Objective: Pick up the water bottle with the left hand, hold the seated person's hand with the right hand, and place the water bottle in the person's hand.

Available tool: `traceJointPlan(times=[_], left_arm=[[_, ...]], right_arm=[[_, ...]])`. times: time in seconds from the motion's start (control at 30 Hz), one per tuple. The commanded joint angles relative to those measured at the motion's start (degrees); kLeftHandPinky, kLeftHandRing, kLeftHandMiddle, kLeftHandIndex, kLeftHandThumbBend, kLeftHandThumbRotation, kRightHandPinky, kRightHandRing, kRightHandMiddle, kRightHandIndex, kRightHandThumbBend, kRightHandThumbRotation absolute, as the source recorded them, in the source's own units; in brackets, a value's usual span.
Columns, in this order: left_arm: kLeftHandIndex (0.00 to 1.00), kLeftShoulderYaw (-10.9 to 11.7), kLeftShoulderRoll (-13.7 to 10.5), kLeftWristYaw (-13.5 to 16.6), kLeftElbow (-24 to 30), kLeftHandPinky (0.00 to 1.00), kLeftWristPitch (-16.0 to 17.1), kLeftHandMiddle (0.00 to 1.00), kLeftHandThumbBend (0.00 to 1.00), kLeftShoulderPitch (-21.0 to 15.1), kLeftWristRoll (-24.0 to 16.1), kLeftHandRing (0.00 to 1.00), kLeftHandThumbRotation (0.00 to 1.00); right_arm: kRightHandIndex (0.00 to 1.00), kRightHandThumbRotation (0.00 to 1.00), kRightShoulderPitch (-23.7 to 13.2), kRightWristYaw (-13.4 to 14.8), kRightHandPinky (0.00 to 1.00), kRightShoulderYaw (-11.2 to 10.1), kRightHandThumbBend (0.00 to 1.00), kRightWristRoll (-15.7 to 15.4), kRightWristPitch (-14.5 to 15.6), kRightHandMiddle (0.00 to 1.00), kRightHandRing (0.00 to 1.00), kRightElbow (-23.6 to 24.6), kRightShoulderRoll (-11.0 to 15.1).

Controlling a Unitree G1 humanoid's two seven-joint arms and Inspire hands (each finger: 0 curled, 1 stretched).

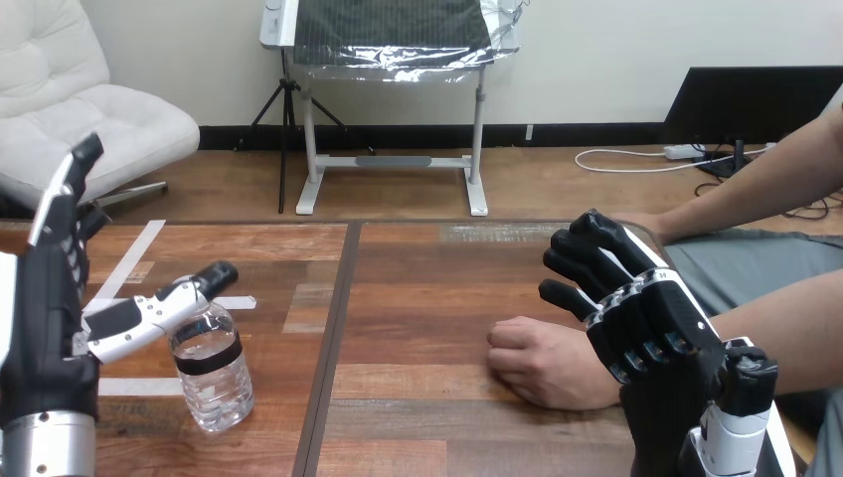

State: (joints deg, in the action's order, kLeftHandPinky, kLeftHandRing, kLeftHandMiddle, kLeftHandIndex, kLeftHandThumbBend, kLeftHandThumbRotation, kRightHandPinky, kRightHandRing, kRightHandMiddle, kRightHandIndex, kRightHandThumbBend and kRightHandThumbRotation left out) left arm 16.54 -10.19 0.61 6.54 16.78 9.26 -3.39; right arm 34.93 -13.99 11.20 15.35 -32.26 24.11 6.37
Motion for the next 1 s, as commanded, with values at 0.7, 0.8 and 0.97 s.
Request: traceJointPlan(times=[0.7, 0.8, 0.97], left_arm=[[1.00, -1.4, -4.1, -1.8, -12.6, 1.00, 0.6, 1.00, 1.00, -7.1, -1.5, 1.00, 0.08], [1.00, -1.6, -4.5, -1.8, -13.8, 1.00, 0.9, 1.00, 1.00, -7.4, -2.0, 1.00, 0.08], [0.99, -2.0, -5.2, -1.2, -15.8, 0.96, 1.8, 1.00, 1.00, -8.0, -3.5, 0.99, 0.09]], right_arm=[[0.85, 1.00, -1.6, 0.1, 0.82, 0.0, 0.75, 0.2, -0.4, 0.84, 0.86, 2.4, -0.8], [0.84, 1.00, -1.5, 0.1, 0.82, 0.0, 0.75, 0.3, -0.3, 0.84, 0.86, 2.5, -0.7], [0.84, 1.00, -1.5, 0.1, 0.81, 0.0, 0.75, 0.5, -0.3, 0.84, 0.86, 2.6, -0.7]])
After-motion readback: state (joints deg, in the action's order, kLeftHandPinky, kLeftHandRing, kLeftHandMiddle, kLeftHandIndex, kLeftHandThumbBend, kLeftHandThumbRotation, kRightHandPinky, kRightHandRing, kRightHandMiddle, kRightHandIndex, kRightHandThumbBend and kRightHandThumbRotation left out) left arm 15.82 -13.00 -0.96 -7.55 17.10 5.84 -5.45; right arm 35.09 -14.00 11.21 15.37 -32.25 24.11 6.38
